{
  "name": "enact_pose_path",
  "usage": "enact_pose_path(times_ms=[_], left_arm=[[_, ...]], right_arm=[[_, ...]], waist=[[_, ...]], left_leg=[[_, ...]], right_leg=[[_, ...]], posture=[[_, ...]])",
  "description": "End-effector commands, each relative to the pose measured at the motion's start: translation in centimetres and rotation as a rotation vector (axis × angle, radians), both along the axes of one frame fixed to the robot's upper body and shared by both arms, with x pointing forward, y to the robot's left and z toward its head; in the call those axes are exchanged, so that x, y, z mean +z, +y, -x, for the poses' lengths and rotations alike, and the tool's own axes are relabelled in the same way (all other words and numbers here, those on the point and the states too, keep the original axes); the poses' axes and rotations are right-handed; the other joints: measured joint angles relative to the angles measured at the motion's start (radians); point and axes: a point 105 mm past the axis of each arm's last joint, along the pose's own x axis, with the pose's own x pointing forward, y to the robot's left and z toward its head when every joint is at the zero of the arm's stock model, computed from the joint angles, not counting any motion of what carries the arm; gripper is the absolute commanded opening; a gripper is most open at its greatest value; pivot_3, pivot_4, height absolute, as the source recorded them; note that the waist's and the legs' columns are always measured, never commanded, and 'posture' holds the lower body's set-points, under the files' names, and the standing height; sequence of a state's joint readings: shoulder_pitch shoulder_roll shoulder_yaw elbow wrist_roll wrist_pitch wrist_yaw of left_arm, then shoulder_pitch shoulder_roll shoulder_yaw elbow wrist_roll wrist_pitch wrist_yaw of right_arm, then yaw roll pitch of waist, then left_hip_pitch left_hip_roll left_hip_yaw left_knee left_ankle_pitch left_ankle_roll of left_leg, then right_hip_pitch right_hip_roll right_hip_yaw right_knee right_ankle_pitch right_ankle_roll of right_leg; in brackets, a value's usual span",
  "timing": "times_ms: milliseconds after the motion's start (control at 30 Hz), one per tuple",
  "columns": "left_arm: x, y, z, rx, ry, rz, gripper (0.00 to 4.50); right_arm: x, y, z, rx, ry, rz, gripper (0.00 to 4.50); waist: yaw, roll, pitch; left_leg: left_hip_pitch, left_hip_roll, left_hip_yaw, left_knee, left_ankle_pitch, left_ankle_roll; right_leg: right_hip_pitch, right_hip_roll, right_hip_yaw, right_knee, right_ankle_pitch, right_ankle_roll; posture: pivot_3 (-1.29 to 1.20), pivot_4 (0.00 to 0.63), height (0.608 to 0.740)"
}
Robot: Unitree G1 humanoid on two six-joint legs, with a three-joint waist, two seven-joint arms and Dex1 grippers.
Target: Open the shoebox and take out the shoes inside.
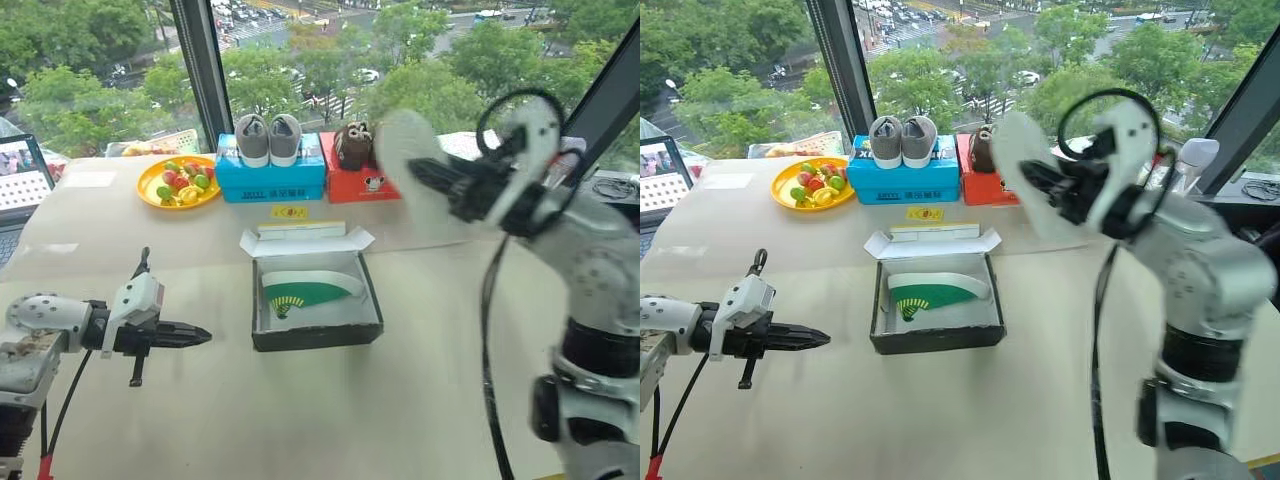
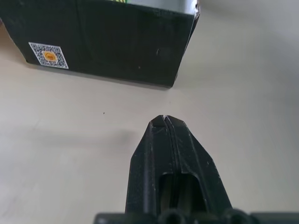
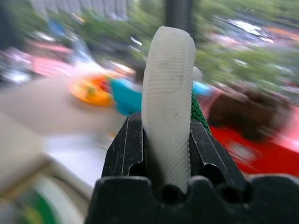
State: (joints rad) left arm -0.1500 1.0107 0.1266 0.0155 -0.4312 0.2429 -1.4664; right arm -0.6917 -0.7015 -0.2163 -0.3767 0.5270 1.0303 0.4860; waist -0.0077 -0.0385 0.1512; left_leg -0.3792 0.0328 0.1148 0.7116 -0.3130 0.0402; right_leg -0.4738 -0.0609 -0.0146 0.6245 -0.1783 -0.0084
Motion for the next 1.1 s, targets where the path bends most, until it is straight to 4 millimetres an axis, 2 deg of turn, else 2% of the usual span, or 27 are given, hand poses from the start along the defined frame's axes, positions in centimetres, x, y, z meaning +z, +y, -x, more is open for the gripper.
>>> enact_pose_path(times_ms=[33,67,200,267,467,567,633,667,767,833,900,1000,1100], left_arm=[[0.7,-0.5,-0.2,-0.030,-0.034,0.007,0.00],[0.7,-0.5,-0.2,-0.032,-0.034,0.008,0.00],[0.7,-0.7,-0.3,-0.040,-0.030,0.011,0.00],[0.7,-0.8,-0.3,-0.043,-0.029,0.013,0.00],[0.7,-0.9,-0.4,-0.047,-0.030,0.014,0.00],[0.7,-0.9,-0.4,-0.049,-0.031,0.014,0.00],[0.8,-0.9,-0.4,-0.049,-0.031,0.015,0.00],[0.8,-0.9,-0.5,-0.049,-0.031,0.016,0.00],[0.8,-1.0,-0.5,-0.049,-0.031,0.016,0.00],[0.8,-1.0,-0.5,-0.048,-0.032,0.018,0.00],[0.8,-1.0,-0.6,-0.048,-0.032,0.020,0.00],[0.8,-1.1,-0.7,-0.050,-0.032,0.021,0.00],[0.7,-1.2,-0.8,-0.050,-0.034,0.023,0.00]], right_arm=[[-5.3,-0.3,-0.6,-0.142,0.083,0.311,0.70],[-6.1,-0.6,-0.8,-0.167,0.094,0.362,0.70],[-11.4,-4.0,-1.8,-0.372,0.087,0.784,0.70],[-12.1,-4.9,-2.2,-0.440,0.049,0.876,0.70],[-14.1,-4.4,-2.5,-0.442,-0.053,1.074,0.70],[-16.4,-4.0,-1.8,-0.424,0.018,1.020,0.70],[-17.4,-3.8,-1.4,-0.411,0.072,0.968,1.58],[-17.8,-3.6,-1.2,-0.398,0.098,0.937,1.70],[-18.8,-2.7,-0.5,-0.381,0.202,0.748,2.83],[-18.6,-1.5,0.2,-0.324,0.275,0.583,3.52],[-17.6,-0.9,0.5,-0.297,0.300,0.450,3.52],[-15.4,-0.8,1.0,-0.259,0.299,0.363,3.52],[-11.4,-0.6,1.4,-0.183,0.254,0.271,3.52]], waist=[[-0.013,-0.001,0.000],[-0.019,-0.001,0.000],[-0.028,0.000,0.001],[-0.028,0.000,0.001],[-0.030,0.000,0.001],[-0.028,0.000,0.000],[-0.028,0.000,0.000],[-0.028,0.000,0.000],[-0.029,-0.004,-0.002],[-0.028,-0.007,-0.004],[-0.029,-0.007,-0.004],[-0.029,-0.006,-0.003],[-0.022,-0.004,-0.002]], left_leg=[[0.001,0.000,0.000,0.000,0.000,0.000],[0.002,0.001,0.001,0.000,0.000,0.000],[0.002,0.000,0.000,0.000,0.001,-0.001],[0.002,0.000,0.000,0.001,0.001,-0.001],[0.002,0.000,0.001,0.002,0.001,-0.001],[0.002,0.000,0.000,0.001,0.002,-0.002],[0.002,0.000,0.000,0.001,0.002,-0.002],[0.001,0.000,0.000,0.001,0.002,-0.002],[0.003,0.000,0.000,0.002,0.001,-0.001],[0.005,0.001,-0.001,0.002,0.001,-0.001],[0.007,0.001,-0.001,0.001,0.001,-0.001],[0.010,0.001,-0.001,0.001,0.001,-0.001],[0.010,0.001,-0.001,0.001,0.001,-0.001]], right_leg=[[0.000,0.000,0.000,0.001,0.000,0.000],[0.000,0.001,0.001,0.001,0.000,0.000],[0.000,0.000,0.003,0.002,0.000,0.000],[0.000,0.000,0.003,0.002,-0.001,0.001],[0.000,0.001,0.004,0.003,-0.002,0.003],[0.000,0.001,0.003,0.003,-0.001,0.001],[0.000,0.002,0.002,0.003,-0.001,0.001],[0.000,0.001,0.003,0.003,-0.001,0.001],[0.002,0.001,0.003,0.002,-0.001,0.002],[0.004,0.002,0.003,0.002,-0.001,0.002],[0.006,0.002,0.003,0.002,-0.001,0.002],[0.008,0.002,0.003,0.003,-0.002,0.003],[0.008,0.001,0.003,0.003,-0.001,0.002]], posture=[[0.00,0.150,0.731],[0.00,0.150,0.731],[0.00,0.150,0.731],[0.00,0.150,0.731],[0.00,0.150,0.731],[0.00,0.150,0.731],[0.00,0.150,0.731],[0.00,0.150,0.731],[0.00,0.150,0.731],[0.00,0.150,0.731],[0.00,0.150,0.731],[0.00,0.150,0.731],[0.00,0.150,0.731]])
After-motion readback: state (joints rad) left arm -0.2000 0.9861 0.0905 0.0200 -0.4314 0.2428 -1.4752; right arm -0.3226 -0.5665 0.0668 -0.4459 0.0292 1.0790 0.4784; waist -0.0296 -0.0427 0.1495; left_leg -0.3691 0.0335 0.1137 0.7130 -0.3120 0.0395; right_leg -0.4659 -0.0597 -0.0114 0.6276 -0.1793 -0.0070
